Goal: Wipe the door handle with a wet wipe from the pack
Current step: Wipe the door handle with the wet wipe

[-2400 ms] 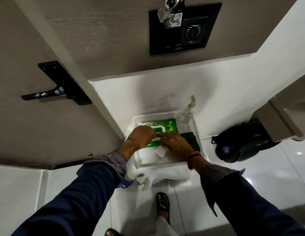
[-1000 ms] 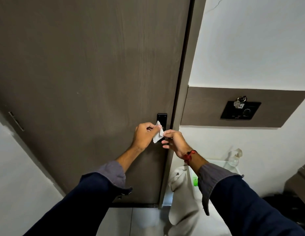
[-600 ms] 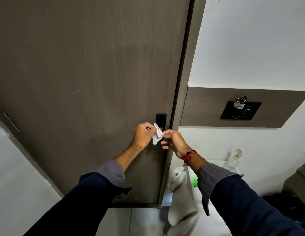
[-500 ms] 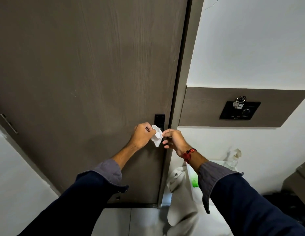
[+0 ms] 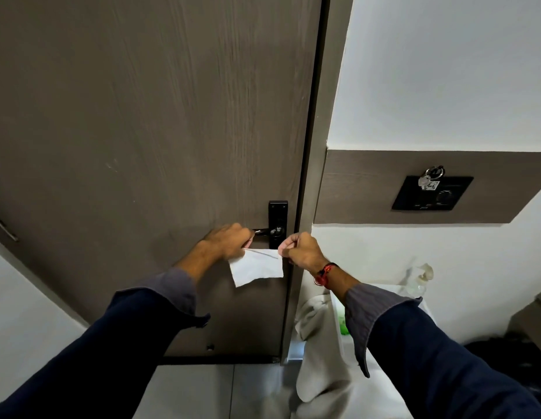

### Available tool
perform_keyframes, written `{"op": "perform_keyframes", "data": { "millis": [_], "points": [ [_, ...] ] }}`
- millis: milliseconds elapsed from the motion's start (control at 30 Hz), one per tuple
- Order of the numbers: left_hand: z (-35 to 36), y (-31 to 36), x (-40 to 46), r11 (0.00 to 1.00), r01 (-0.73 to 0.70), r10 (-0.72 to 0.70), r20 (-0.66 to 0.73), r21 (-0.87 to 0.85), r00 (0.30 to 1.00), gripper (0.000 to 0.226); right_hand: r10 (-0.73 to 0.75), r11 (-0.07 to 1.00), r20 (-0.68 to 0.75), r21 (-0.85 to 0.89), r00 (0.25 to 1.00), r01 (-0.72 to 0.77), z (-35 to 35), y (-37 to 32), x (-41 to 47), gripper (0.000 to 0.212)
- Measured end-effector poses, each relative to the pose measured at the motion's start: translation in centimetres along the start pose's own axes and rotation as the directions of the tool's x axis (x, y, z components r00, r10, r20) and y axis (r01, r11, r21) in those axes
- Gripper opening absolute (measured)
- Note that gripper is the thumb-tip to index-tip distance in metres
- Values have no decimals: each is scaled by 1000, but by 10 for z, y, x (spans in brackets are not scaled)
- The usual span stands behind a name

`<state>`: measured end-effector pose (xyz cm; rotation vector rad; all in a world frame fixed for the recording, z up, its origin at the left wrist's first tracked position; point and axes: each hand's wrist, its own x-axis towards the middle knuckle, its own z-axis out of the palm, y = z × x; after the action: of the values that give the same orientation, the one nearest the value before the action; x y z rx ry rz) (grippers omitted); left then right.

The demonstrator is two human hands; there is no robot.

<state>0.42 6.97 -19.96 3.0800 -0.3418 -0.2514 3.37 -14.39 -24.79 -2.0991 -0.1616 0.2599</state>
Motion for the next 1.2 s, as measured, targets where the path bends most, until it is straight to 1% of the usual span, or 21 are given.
{"op": "perform_keyframes", "data": {
  "millis": [100, 167, 233, 300, 333, 400, 467, 500, 567, 600, 633, 700, 733, 767, 800, 867, 933, 1000, 1067, 1167, 1200],
  "points": [
    [-5, -4, 13, 992, 54, -64, -89, -111, 994, 12, -7, 1000, -104, 1, 995, 7, 2, -2, 12, 26],
    [-9, -8, 18, 982, 78, -100, -125, -172, 987, 14, -11, 1000, -162, 10, 987, 13, 2, -4, 19, 18],
    [-10, -15, 21, 981, 87, -105, -96, -173, 990, 17, -44, 999, -157, 8, 987, 46, 4, -6, 24, 7],
    [-10, -23, 22, 981, 103, -113, -55, -163, 992, 18, -89, 996, -125, -3, 988, 90, 10, -8, 27, 7],
    [-10, -28, 22, 976, 118, -130, -60, -181, 990, 17, -101, 995, -125, -4, 987, 102, 13, -9, 28, 7],
    [-10, -35, 24, 959, 161, -193, -119, -232, 974, 14, -100, 995, -157, 7, 983, 103, 18, -14, 30, 6],
    [-9, -33, 29, 958, 205, -248, -213, -202, 945, 5, -102, 995, -205, -1, 974, 104, 22, -19, 31, 5],
    [-8, -29, 32, 964, 225, -256, -273, -141, 927, 7, -118, 993, -227, -25, 967, 116, 22, -21, 31, 7],
    [4, -18, 35, 962, 272, -248, -391, 5, 886, 22, -159, 987, -247, -75, 956, 144, 25, -25, 32, 14],
    [13, -10, 34, 954, 297, -251, -460, 30, 852, 26, -164, 985, -255, -86, 953, 146, 27, -27, 32, 16],
    [23, 0, 30, 950, 311, -253, -531, 22, 809, 24, -158, 986, -264, -88, 951, 139, 28, -28, 32, 18],
    [52, 20, 20, 962, 272, -221, -658, -26, 720, 9, -126, 992, -289, -59, 949, 114, 31, -27, 33, 19],
    [69, 29, 17, 965, 258, -210, -713, -42, 669, 6, -106, 994, -299, -36, 949, 100, 33, -27, 33, 18],
    [84, 37, 13, 964, 260, -216, -738, -57, 640, 4, -88, 996, -303, -16, 949, 88, 34, -26, 33, 17],
    [97, 43, 12, 961, 259, -243, -735, -95, 633, 9, -77, 997, -303, -1, 950, 80, 35, -26, 33, 16],
    [114, 50, 14, 949, 247, -314, -691, -198, 651, 31, -66, 997, -291, 14, 954, 73, 36, -26, 33, 15],
    [121, 54, 18, 941, 254, -338, -677, -225, 653, 44, -65, 997, -278, 15, 958, 72, 35, -28, 33, 15],
    [122, 55, 22, 939, 268, -341, -691, -216, 638, 47, -84, 996, -276, 11, 957, 91, 33, -28, 34, 15],
    [123, 56, 23, 936, 278, -348, -682, -216, 643, 47, -119, 993, -268, -15, 956, 120, 31, -29, 34, 14],
    [120, 62, 24, 924, 330, -377, -597, -191, 708, 51, -175, 984, -245, -65, 954, 164, 27, -33, 36, 18],
    [119, 64, 22, 922, 337, -384, -579, -193, 719, 54, -203, 978, -228, -98, 952, 185, 26, -37, 34, 19]
  ]
}}
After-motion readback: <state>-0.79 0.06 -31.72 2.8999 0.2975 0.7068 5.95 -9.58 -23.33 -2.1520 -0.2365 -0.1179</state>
